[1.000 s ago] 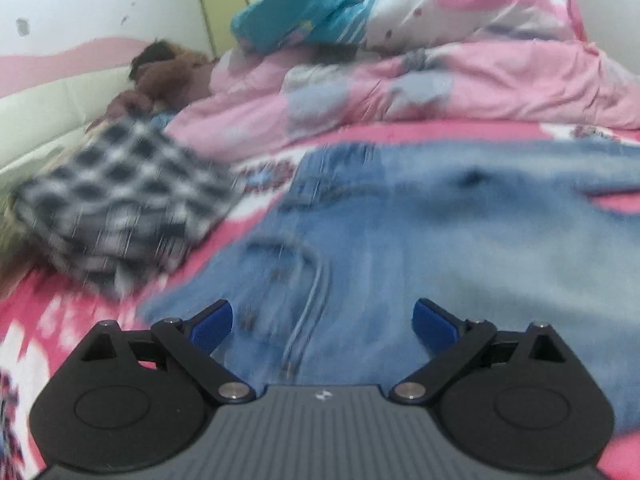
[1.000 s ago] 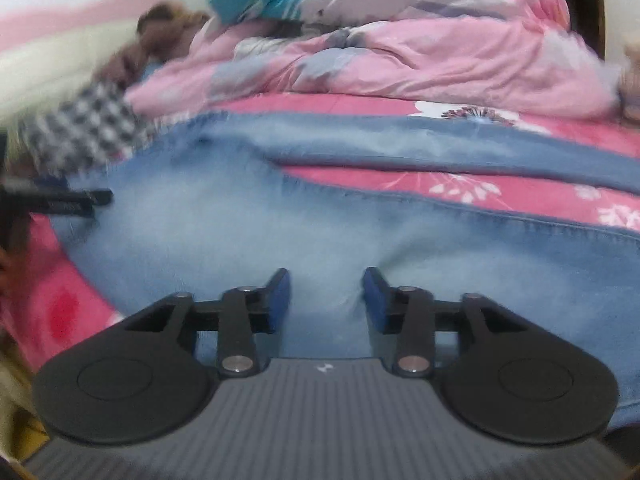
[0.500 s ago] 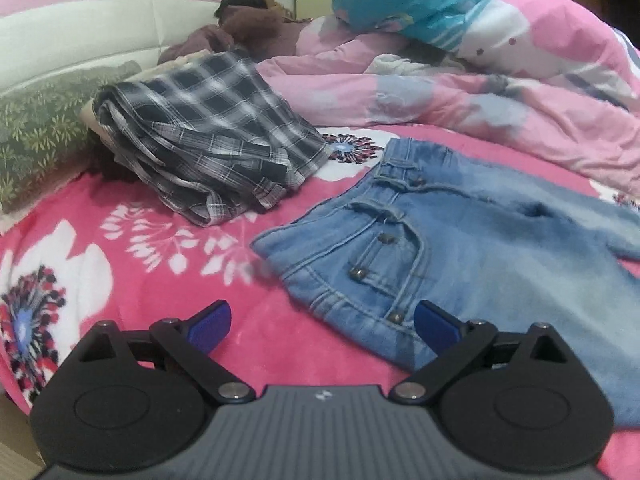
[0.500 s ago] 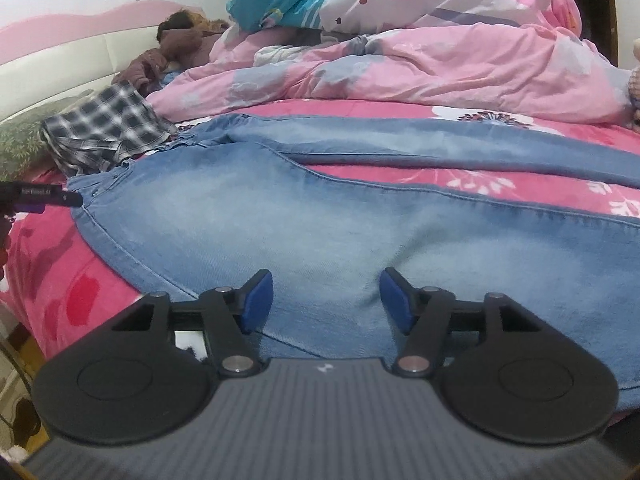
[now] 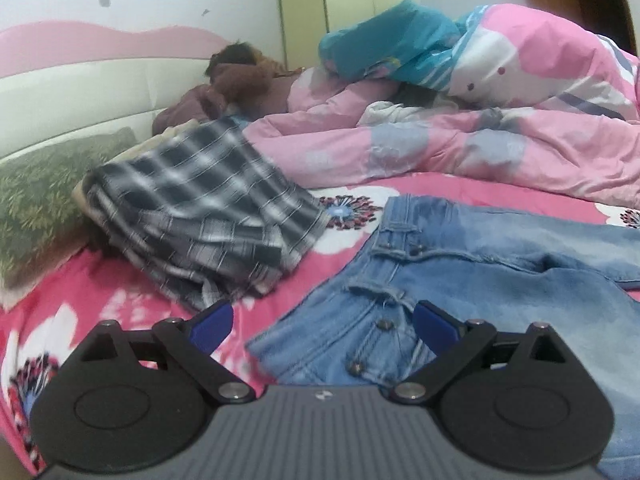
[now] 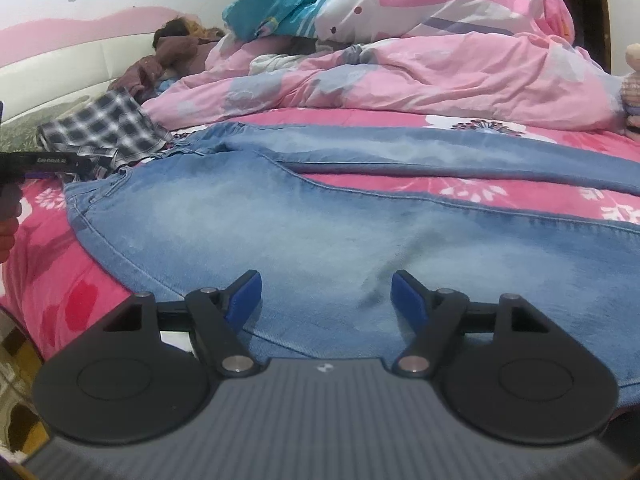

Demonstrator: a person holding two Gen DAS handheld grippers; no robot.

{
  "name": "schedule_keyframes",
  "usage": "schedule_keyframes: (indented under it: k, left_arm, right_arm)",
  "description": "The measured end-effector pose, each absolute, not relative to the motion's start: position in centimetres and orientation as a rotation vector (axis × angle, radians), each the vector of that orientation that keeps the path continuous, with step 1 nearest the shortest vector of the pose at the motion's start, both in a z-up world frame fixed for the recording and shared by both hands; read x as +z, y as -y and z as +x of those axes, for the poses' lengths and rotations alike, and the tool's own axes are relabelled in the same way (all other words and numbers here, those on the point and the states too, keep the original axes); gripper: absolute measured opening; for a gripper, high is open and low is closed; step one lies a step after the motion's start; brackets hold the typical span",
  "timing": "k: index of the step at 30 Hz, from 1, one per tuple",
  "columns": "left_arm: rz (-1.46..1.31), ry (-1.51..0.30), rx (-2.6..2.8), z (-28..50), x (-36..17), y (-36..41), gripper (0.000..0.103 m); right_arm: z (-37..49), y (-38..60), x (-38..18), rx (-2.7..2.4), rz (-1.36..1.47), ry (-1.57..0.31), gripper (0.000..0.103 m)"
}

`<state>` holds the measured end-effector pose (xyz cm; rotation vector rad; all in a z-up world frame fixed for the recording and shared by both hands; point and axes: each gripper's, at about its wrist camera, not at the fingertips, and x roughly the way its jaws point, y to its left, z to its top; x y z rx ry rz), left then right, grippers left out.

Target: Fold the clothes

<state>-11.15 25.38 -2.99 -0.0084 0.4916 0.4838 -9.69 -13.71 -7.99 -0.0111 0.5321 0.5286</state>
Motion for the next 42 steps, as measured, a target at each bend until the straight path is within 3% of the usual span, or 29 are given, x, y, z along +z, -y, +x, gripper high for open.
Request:
schedule_keyframes:
  k: [4, 8, 13, 15, 24, 31, 34, 37, 38, 42]
  left_arm:
    - [-0.045, -0.483, 0.429, -9.7, -2.9, -26.3, 0.082]
    - [-0.142, -0.512, 0.36, -7.7, -3.5, -27.1, 0.061]
    - [-0.261, -0.567, 0.302, -5.2, -4.6, -27.6, 0.051]
    - [-0.309, -0.609, 0.302, -4.4, -5.2, -27.9, 0.039]
    - [-0.576, -0.637, 0.34, -3.2, -6.1, -30.2, 0.04]
    - [-0.824, -0.523, 0.381, -3.4, -7.0, -31.7, 0.044]
    - [-0.86, -0.462, 0.428, -3.1, -7.4, -31.7, 0.038]
    - [-0.862, -0.443, 0.489, -2.6, -7.8, -31.7, 0.018]
    - [-0.854, -0.441, 0.515, -2.6, -7.9, -31.8, 0.007]
    - [-0.85, -0.411, 0.556, -2.8, -8.3, -32.2, 0.003]
  right_arm:
    - [-9.4, 12.9, -8.1, 0.511, -0.047, -0.55, 0.072]
    - [-9.2, 12.1, -7.4, 0.512, -0.038, -0.548, 0.072]
    - [-8.4, 10.4, -5.9, 0.547, -0.062, -0.519, 0.072]
    - [-7.9, 9.9, -5.7, 0.557, -0.06, -0.526, 0.072]
    - [-6.3, 8.4, -5.9, 0.587, -0.056, -0.58, 0.072]
    - [-5.4, 8.2, -6.0, 0.599, -0.046, -0.598, 0.072]
    - [-5.1, 8.2, -5.9, 0.598, -0.044, -0.599, 0.072]
    - [-5.0, 8.3, -6.0, 0.596, -0.046, -0.602, 0.072]
    - [-5.0, 8.3, -6.0, 0.594, -0.047, -0.604, 0.072]
    - [-5.1, 8.3, -6.2, 0.587, -0.056, -0.612, 0.072]
